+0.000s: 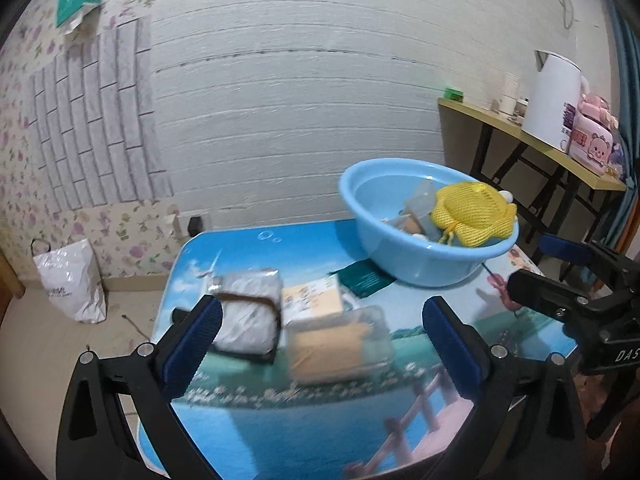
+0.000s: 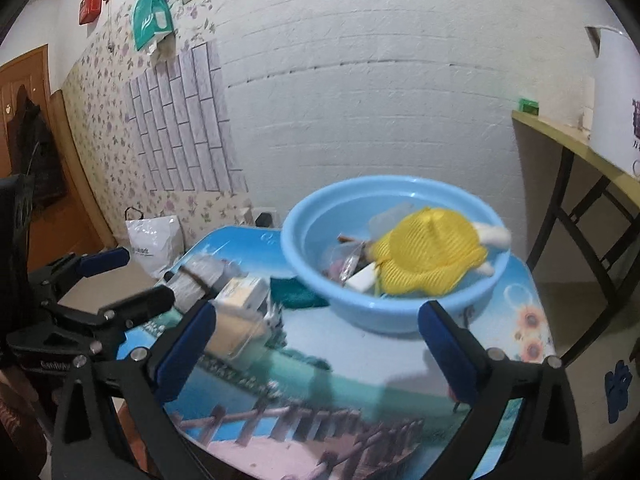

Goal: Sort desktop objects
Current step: 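Open both tools over the basin to drop the plush and soap, then withdraw, then grip the floss-pick box with the left tool while the right grips the toothpick box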

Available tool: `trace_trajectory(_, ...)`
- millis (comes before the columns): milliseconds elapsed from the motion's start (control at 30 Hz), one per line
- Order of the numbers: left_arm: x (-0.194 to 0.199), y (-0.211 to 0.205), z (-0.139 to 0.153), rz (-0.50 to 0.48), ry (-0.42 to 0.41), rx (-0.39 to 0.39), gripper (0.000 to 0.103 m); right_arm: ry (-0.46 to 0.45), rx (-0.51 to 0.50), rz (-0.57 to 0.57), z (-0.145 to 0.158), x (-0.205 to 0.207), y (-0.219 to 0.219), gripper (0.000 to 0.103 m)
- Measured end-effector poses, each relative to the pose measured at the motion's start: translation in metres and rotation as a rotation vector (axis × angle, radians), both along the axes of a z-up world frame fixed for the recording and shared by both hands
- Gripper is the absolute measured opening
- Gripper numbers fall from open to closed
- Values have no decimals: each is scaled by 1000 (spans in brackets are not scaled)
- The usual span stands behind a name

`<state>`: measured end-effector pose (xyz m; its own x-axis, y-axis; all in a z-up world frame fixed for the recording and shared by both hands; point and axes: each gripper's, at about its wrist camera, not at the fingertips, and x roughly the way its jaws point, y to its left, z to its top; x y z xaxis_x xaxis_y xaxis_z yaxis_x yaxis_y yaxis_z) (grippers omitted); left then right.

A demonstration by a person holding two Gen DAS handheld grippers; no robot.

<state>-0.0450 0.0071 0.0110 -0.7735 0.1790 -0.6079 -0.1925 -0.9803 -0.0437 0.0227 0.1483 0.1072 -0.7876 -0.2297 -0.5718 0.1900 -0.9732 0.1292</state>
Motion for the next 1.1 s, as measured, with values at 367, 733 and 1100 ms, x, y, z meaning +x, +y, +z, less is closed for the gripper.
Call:
trace_trajectory(367, 13, -39, -11, 66, -16, 9, 101, -18, 13, 38, -7, 11, -24, 103)
trace_trajectory(733, 16, -58, -21, 105, -34, 8, 101, -100, -48, 47, -27, 6, -22, 103)
trace_trajectory(1100, 19, -81, -38, 148, -68, -3, 101, -208, -109, 53, -57, -4, -30, 97)
